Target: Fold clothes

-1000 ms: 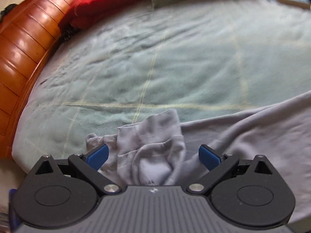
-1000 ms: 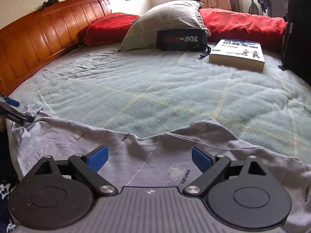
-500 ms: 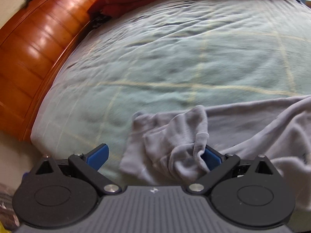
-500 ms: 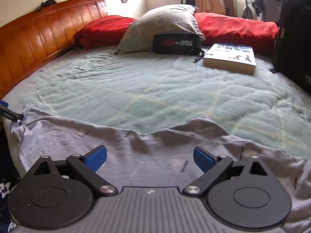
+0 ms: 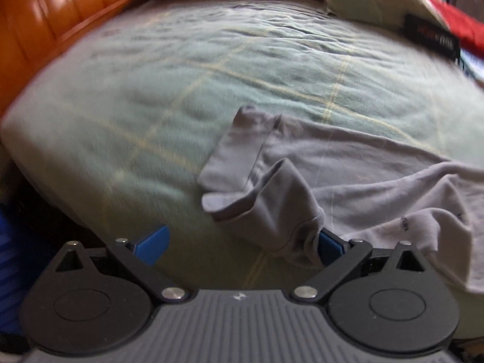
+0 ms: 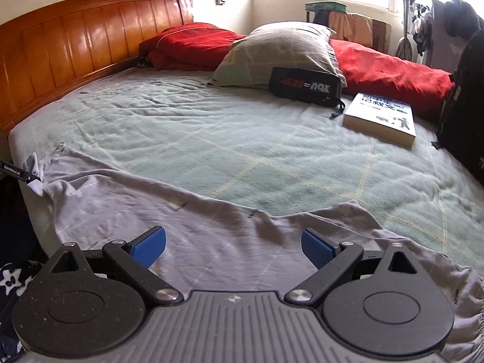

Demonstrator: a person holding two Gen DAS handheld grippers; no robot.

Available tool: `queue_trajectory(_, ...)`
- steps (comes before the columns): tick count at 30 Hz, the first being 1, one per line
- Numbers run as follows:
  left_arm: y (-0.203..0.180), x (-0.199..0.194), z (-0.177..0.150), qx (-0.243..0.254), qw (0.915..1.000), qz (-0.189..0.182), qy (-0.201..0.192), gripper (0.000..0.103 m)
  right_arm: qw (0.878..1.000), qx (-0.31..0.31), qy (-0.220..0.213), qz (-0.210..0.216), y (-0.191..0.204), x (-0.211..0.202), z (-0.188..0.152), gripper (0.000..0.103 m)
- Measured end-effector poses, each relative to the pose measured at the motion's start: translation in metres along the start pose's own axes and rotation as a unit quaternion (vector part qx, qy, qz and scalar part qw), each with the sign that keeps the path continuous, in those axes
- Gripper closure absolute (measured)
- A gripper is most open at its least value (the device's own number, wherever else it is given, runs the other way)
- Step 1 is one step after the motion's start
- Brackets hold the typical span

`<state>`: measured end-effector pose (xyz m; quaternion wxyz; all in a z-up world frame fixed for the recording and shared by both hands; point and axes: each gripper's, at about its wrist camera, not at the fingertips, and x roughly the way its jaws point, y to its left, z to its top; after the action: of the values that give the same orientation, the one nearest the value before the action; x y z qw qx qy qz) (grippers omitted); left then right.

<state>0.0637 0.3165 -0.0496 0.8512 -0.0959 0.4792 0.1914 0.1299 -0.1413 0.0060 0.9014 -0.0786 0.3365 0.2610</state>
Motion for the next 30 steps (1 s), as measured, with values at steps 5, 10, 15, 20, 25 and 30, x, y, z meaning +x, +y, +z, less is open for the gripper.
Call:
queue_trajectory(5,0.033,0.0,-0.022,-0.098,0.9898,-0.103,0.0,0.005,1.0,-0.019,-0.003,0.003,0.021,-0.005,0.003,0.004)
queue_trajectory(10,0.051,0.004,-0.035,-0.159,0.9673,-0.198,-0.008,0.006,0.999,-0.031,-0.004,0.015,0.039,-0.004,0.007,0.004)
queue_trajectory(15,0.06,0.008,-0.039,-0.167,0.9638,-0.207,-0.021,0.013,0.999,-0.045,-0.001,0.027,0.051,-0.004,0.006,0.004)
queue_trajectory(20,0.068,0.011,-0.042,-0.175,0.96,-0.216,-0.033,0.034,0.998,-0.046,0.003,0.03,0.053,-0.003,0.007,0.004)
queue_trajectory(25,0.074,0.012,-0.044,-0.183,0.9577,-0.218,-0.045,0.061,0.998,-0.045,0.009,0.034,0.053,0.005,0.007,0.004)
queue_trajectory(30,0.062,0.004,-0.038,-0.141,0.9672,-0.201,-0.068,0.085,0.998,-0.048,0.014,0.042,0.054,0.009,0.006,0.004)
